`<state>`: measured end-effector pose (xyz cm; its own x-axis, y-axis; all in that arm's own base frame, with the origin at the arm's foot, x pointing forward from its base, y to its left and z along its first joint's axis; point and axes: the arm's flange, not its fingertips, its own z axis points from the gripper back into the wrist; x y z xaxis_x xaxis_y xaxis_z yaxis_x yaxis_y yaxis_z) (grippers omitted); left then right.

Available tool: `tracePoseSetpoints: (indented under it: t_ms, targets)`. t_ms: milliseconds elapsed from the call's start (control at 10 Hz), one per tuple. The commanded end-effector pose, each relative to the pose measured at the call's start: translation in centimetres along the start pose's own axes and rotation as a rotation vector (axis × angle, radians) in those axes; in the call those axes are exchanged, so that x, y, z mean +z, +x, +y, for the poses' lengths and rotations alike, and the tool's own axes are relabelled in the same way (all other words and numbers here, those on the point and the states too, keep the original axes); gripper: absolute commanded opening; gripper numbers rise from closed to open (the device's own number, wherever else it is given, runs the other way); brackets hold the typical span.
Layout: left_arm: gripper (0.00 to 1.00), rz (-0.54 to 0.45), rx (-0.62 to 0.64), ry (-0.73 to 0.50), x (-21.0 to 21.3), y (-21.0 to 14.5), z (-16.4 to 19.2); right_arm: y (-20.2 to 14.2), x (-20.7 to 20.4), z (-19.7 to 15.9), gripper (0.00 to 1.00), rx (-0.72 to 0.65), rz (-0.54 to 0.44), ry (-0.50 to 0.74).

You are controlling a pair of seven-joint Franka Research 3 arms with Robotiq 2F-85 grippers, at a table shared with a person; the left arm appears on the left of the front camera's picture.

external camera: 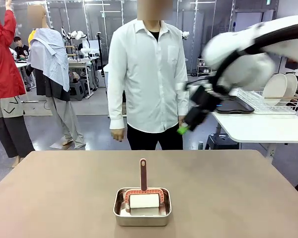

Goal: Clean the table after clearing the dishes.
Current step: Place the Lint Roller back on top of the Airtight Container.

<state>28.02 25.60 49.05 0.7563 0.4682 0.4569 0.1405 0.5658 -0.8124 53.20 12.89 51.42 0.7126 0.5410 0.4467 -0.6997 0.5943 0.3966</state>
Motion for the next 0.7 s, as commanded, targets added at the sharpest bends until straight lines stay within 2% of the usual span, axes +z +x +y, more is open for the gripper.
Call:
tracePoseSetpoints:
  t_ms: [0,200,300,400,500,600]
  targets:
    - [1.00,-0.010,-0.002,-0.005,0.2,0.0,0.0,-10.1,3.3,-2.0,1.00,-0.456,-0.440,-0.071]
    - [1.00,-0.010,-0.002,-0.005,0.2,0.0,0.0,-19.4,7.0,-5.4,1.00,-0.798,-0.688,-0.085]
    - [1.00,-0.010,-0.002,-0.005,0.2,0.0,0.0,-25.2,8.4,-7.9,1.00,-0.977,-0.870,0.052]
    - [1.00,-0.010,-0.002,-0.005,0.2,0.0,0.0,-30.1,8.7,-9.5,1.00,-1.125,-0.992,0.114]
    - [1.00,-0.010,-0.002,-0.005,0.2,0.0,0.0,-34.3,8.3,-10.6,1.00,-1.264,-1.073,0.138]
    - [1.00,-0.010,-0.002,-0.005,0.2,0.0,0.0,-37.0,7.6,-11.1,1.00,-1.316,-1.164,0.193]
